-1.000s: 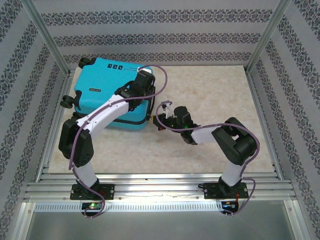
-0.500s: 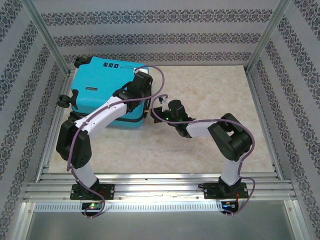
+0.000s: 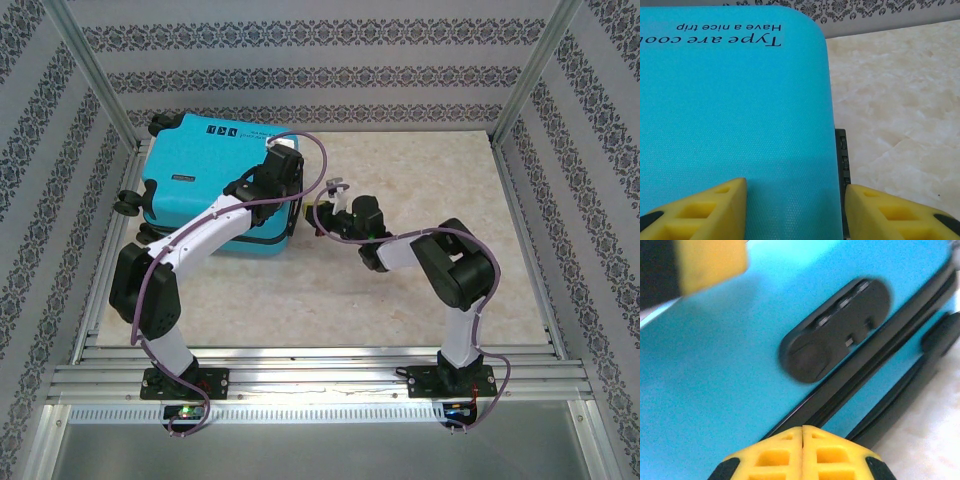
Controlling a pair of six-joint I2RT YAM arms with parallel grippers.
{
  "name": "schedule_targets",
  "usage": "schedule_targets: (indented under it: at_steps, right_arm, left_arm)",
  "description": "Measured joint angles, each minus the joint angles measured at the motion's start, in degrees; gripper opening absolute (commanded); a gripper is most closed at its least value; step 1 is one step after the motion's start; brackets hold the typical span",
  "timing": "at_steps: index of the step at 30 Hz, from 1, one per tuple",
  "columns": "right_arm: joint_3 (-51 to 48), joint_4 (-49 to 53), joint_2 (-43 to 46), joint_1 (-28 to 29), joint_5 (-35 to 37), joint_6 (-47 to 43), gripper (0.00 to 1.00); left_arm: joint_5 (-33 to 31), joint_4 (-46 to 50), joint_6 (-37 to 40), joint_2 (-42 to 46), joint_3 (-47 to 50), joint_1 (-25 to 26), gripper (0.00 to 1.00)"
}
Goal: Pack the luggage
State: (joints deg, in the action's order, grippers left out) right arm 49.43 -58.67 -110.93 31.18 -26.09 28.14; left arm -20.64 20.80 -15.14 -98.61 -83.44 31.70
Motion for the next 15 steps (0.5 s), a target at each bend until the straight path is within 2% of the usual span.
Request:
schedule_targets:
  at_steps: [3, 9, 15]
  right_arm:
    - [-1.46, -0.52, -0.13, 0.22, -4.5, -1.4, 0.17]
    - [-1.77, 0.11, -0.52, 0.15, -8.24, -4.44, 0.39]
    - [2.56, -2.45, -6.47, -0.94, -14.71, 0.22, 0.51]
  left_arm:
    - [0.13, 0.59, 0.0, 0.0, -0.31, 0.0, 0.52]
    - [0.96, 2.34, 0.0, 0.0, -1.22, 0.02, 0.52]
    - [2.01, 3.8, 0.02, -0.02, -1.99, 0.02, 0.52]
